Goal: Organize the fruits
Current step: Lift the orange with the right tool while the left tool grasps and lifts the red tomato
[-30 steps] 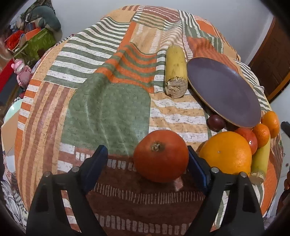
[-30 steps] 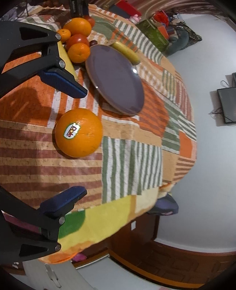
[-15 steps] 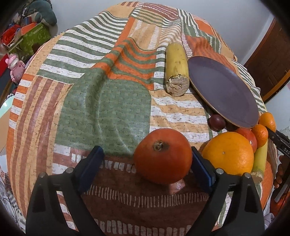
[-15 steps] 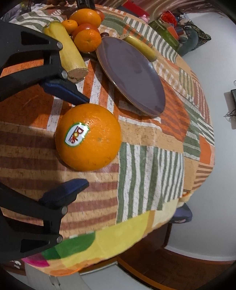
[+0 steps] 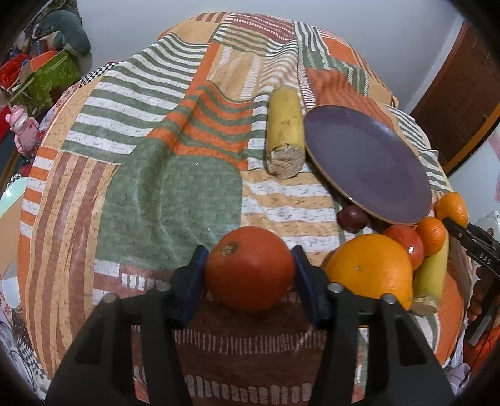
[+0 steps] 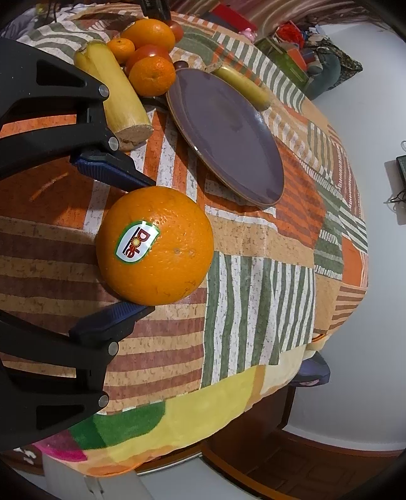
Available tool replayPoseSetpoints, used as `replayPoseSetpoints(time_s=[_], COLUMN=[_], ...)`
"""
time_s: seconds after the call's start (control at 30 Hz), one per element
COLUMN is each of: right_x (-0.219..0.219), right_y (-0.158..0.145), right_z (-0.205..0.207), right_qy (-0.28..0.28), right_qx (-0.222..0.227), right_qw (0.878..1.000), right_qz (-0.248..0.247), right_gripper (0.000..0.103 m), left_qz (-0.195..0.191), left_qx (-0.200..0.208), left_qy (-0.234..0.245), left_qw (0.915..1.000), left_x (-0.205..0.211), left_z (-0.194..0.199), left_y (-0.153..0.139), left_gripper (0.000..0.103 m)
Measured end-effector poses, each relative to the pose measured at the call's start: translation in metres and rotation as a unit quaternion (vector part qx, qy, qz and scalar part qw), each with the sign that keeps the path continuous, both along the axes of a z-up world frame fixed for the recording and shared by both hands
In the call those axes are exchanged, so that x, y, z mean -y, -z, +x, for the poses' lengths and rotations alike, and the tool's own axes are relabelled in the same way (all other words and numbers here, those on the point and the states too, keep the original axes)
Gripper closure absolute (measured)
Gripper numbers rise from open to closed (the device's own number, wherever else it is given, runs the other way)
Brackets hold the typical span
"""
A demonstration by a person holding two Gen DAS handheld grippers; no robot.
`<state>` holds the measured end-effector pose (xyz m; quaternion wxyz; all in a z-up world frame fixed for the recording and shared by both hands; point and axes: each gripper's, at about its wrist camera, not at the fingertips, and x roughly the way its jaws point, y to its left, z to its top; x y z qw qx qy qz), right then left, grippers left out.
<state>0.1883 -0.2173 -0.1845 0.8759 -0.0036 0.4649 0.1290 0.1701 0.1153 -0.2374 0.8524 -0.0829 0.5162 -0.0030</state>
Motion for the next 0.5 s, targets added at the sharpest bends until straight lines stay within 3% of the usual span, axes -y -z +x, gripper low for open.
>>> replayPoseSetpoints(time_s=[0.23, 0.5], right_x=[-0.002, -0.014], right_y=[-0.017, -0.046], right_z=[0.001, 0.013], right_qy=[-0.004, -0.021], right_qx=[0.026, 0.07], right_qw=[1.0, 0.997], right_qz=[0.001, 0.003], right_gripper=[0.038, 0.038], left_qz=[0.001, 0.01], left_qx=[0.005, 0.046], left_qy=[-0.003, 0.01], left_qw=[1.0, 0.9988], left_x=[0.003, 0.011], left_z=[-0.001, 0.007], left_y=[-0.007, -0.043], left_gripper=[0.051, 0.051])
